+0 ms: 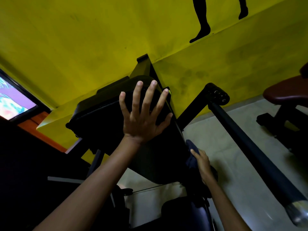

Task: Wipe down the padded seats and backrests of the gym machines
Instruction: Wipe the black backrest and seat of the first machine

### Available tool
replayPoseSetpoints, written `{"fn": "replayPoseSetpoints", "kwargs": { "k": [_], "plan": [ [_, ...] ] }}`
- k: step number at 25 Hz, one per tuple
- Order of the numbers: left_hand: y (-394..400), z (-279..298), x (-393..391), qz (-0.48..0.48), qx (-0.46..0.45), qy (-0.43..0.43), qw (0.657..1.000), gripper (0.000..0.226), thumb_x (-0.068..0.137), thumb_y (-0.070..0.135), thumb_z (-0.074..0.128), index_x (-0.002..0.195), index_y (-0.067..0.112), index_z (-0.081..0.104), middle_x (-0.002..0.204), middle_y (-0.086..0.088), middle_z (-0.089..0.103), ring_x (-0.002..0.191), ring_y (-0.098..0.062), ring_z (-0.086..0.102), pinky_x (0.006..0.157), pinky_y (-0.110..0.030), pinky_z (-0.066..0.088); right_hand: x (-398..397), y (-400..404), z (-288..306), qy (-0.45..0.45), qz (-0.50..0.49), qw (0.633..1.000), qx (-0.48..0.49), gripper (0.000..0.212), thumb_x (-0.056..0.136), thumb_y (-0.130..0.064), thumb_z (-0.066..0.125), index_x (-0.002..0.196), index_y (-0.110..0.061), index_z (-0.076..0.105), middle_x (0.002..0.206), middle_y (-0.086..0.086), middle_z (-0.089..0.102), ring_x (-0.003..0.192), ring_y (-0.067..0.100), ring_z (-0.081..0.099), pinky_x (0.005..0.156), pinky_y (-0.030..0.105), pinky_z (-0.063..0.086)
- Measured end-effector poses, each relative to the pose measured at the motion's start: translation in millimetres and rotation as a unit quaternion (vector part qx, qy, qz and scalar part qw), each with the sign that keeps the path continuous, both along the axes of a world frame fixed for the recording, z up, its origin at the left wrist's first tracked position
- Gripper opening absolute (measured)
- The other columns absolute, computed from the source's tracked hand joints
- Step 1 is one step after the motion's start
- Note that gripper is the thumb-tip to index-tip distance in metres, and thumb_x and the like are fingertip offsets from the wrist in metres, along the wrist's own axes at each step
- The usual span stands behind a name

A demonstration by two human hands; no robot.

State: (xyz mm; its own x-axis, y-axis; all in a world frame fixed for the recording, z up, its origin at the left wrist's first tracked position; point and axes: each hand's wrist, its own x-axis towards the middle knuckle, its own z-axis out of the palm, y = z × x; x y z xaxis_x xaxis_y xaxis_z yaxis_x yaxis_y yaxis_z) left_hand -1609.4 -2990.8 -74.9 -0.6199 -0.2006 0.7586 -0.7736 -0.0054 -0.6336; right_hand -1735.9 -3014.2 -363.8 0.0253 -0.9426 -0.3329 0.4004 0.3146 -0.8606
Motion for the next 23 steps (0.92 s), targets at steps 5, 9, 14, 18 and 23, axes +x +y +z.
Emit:
{"fn": "replayPoseSetpoints", "kwargs": {
  "k": [5, 9, 14, 18, 23],
  "plan": [
    [-2, -1, -2, -0.008, -0.005, 0.008, 1.000, 0.061, 0.082, 0.060, 0.048, 0.132, 0.025, 0.047, 0.138, -0.007, 0.039, 0.129, -0.033, 0.037, 0.109, -0.053, 0.018, 3, -4, -19, -0.014, -0.038, 0.999, 0.005, 0.020, 0.094, -0.011, 0.054, 0.113, -0.005, 0.051, 0.099, 0.009, 0.058, 0.093, 0.023, 0.056, 0.064, 0.017, 0.047],
    [-2, -3, -2, -0.012, 0.001, 0.011, 1.000, 0.062, 0.080, 0.060, 0.050, 0.132, 0.026, 0.048, 0.138, -0.006, 0.040, 0.131, -0.032, 0.034, 0.110, -0.053, 0.018, 6, -16, -89, 0.001, 0.009, 0.999, 0.044, 0.050, 0.088, -0.042, 0.062, 0.121, -0.006, 0.055, 0.107, 0.007, 0.063, 0.095, 0.017, 0.064, 0.073, 0.022, 0.049],
    [-4, -4, -3, 0.001, -0.001, 0.002, 1.000, 0.062, 0.081, 0.061, 0.047, 0.132, 0.026, 0.047, 0.139, -0.006, 0.038, 0.130, -0.033, 0.035, 0.109, -0.054, 0.016, 7, -39, -130, -0.006, 0.052, 0.997, 0.059, 0.027, 0.097, 0.000, 0.038, 0.105, -0.013, 0.061, 0.081, -0.008, 0.071, 0.087, 0.018, 0.056, 0.066, 0.012, 0.050],
    [-4, -4, -4, 0.006, 0.013, 0.001, 1.000, 0.060, 0.084, 0.059, 0.045, 0.132, 0.024, 0.048, 0.140, -0.006, 0.037, 0.130, -0.032, 0.036, 0.108, -0.054, 0.017, 6, -27, -76, 0.036, 0.057, 0.996, 0.050, 0.027, 0.098, 0.001, 0.039, 0.117, -0.006, 0.056, 0.088, -0.001, 0.066, 0.072, 0.006, 0.061, 0.059, 0.009, 0.047],
    [2, -2, -3, 0.006, 0.039, 0.008, 0.999, 0.055, 0.088, 0.054, 0.043, 0.131, 0.022, 0.056, 0.139, -0.008, 0.051, 0.131, -0.032, 0.035, 0.108, -0.054, 0.017, -8, -21, 52, 0.079, 0.034, 0.996, -0.017, 0.027, 0.095, -0.013, 0.054, 0.116, 0.004, 0.058, 0.096, 0.013, 0.062, 0.076, 0.022, 0.058, 0.050, 0.016, 0.045]
  ]
}}
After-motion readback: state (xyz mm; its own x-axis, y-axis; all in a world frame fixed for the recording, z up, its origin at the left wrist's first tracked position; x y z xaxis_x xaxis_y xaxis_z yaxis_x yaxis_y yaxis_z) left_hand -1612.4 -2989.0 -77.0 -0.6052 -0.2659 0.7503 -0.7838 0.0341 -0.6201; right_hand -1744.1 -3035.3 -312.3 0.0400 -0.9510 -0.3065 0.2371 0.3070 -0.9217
